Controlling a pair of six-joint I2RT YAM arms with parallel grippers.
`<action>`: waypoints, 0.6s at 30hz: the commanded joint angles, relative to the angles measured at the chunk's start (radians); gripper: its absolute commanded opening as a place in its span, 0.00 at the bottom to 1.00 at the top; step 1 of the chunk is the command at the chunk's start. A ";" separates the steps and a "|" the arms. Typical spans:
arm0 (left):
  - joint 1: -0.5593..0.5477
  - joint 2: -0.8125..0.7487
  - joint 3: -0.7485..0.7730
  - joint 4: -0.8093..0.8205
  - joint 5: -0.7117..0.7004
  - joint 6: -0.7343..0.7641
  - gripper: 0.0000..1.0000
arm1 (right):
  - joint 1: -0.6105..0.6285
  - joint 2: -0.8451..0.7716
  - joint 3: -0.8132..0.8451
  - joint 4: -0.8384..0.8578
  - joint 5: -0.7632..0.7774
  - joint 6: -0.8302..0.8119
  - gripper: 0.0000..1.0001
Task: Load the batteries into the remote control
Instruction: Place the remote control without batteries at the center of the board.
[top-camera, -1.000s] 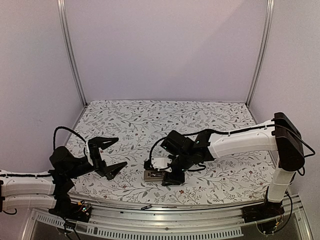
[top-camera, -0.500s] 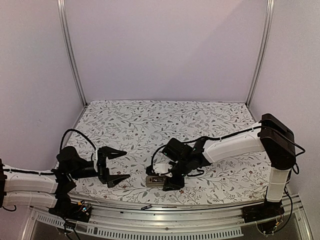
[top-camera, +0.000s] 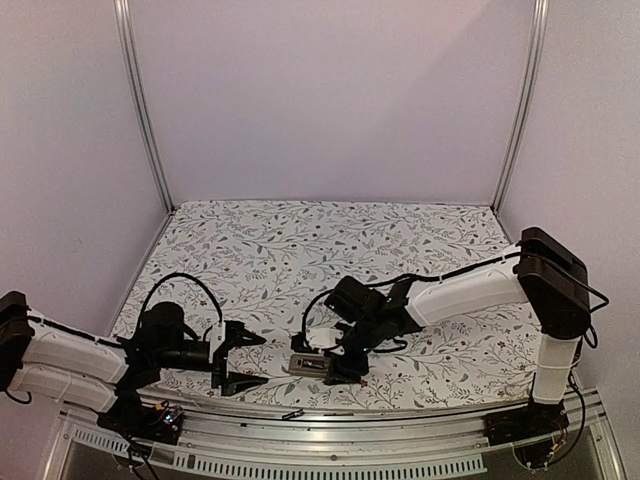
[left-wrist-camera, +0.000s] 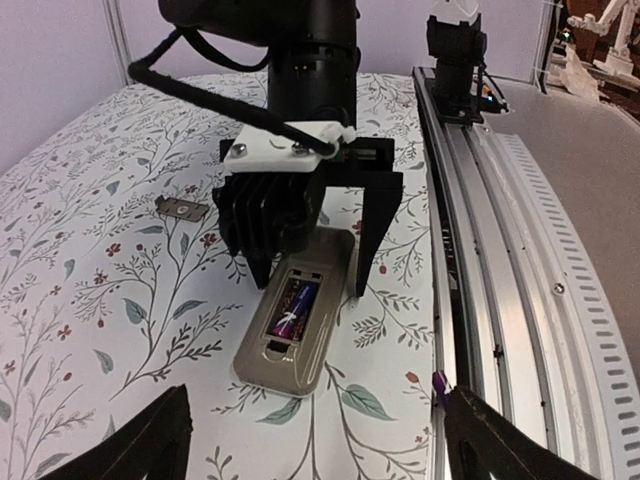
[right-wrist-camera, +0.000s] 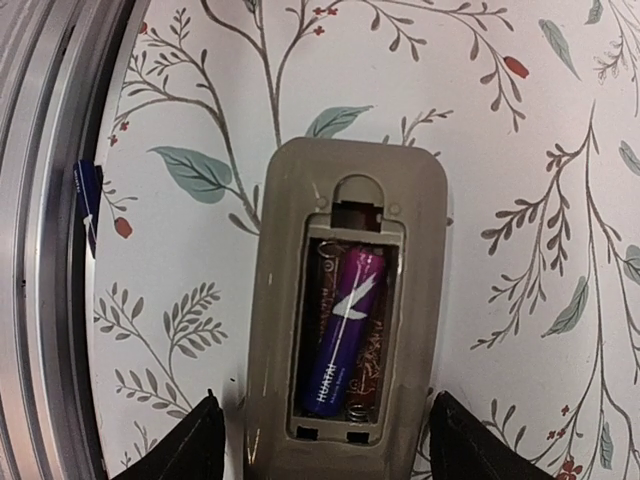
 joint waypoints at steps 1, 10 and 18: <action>-0.016 0.051 0.016 -0.037 -0.079 0.017 0.88 | -0.006 -0.030 0.016 -0.002 -0.017 -0.023 0.70; -0.003 0.300 0.226 -0.161 -0.044 0.117 0.83 | -0.006 -0.183 0.053 -0.007 0.024 0.123 0.65; 0.081 0.364 0.195 -0.118 0.263 0.331 0.80 | 0.037 -0.175 0.072 0.032 0.077 0.530 0.33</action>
